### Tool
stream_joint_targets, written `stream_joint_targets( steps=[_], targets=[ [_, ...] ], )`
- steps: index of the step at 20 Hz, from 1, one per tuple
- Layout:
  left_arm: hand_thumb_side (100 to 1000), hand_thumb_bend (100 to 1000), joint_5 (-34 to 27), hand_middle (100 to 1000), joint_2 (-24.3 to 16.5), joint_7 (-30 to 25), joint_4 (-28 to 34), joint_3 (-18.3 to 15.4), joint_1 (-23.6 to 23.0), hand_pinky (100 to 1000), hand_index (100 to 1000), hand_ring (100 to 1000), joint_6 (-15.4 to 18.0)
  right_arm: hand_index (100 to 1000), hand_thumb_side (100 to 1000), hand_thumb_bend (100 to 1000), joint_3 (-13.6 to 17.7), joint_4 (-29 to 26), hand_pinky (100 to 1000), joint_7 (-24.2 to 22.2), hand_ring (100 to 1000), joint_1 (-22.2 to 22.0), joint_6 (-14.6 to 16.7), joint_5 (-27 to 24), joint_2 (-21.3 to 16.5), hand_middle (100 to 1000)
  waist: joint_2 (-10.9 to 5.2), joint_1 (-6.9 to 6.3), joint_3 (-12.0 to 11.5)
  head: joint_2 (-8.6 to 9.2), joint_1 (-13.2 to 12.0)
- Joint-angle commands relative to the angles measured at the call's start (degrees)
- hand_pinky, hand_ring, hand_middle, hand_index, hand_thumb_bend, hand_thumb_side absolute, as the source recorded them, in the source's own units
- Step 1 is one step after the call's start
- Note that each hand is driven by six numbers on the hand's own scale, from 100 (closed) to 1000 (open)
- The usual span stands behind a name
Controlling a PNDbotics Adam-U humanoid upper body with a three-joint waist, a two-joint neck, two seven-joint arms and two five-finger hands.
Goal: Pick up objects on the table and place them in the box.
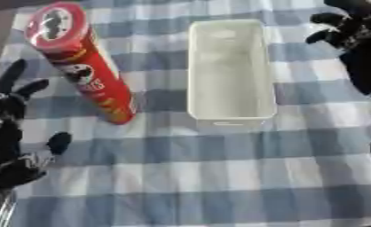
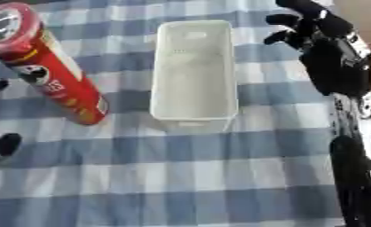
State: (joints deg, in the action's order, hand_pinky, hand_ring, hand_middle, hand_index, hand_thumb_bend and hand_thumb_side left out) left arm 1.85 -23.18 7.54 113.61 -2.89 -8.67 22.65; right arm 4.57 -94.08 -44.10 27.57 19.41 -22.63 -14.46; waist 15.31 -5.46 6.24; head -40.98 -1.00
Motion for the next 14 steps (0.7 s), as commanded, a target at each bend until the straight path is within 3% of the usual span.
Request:
stream_joint_targets(
  steps=[1,7,14],
  targets=[
    [466,518,-0.4,1000,-1.2,0.2,1.0,-0.1,0.2,1000,1000,854,-0.3,913,1000,100,0.1,-1.3,724,-7.9,852,0.8,7.9,0.0,-0.7,908,-0.59,0.27,0.1,0.67,0.4],
    [527,485,0.2,1000,-1.1,-0.8,1.0,0.5,0.1,1000,1000,824,-0.1,913,1000,100,0.1,-1.3,723,-7.9,851,0.8,8.0,0.2,-0.9,908,-0.48,0.19,0.6,0.33,0.1],
    [533,485,-0.8,1000,-1.0,-4.6,1.0,0.8,0.0,1000,1000,827,0.4,913,1000,100,0.2,-1.3,721,-7.9,849,0.9,8.1,0.2,-0.8,908,-0.48,0.24,0.8,0.27,-0.5]
  ],
)
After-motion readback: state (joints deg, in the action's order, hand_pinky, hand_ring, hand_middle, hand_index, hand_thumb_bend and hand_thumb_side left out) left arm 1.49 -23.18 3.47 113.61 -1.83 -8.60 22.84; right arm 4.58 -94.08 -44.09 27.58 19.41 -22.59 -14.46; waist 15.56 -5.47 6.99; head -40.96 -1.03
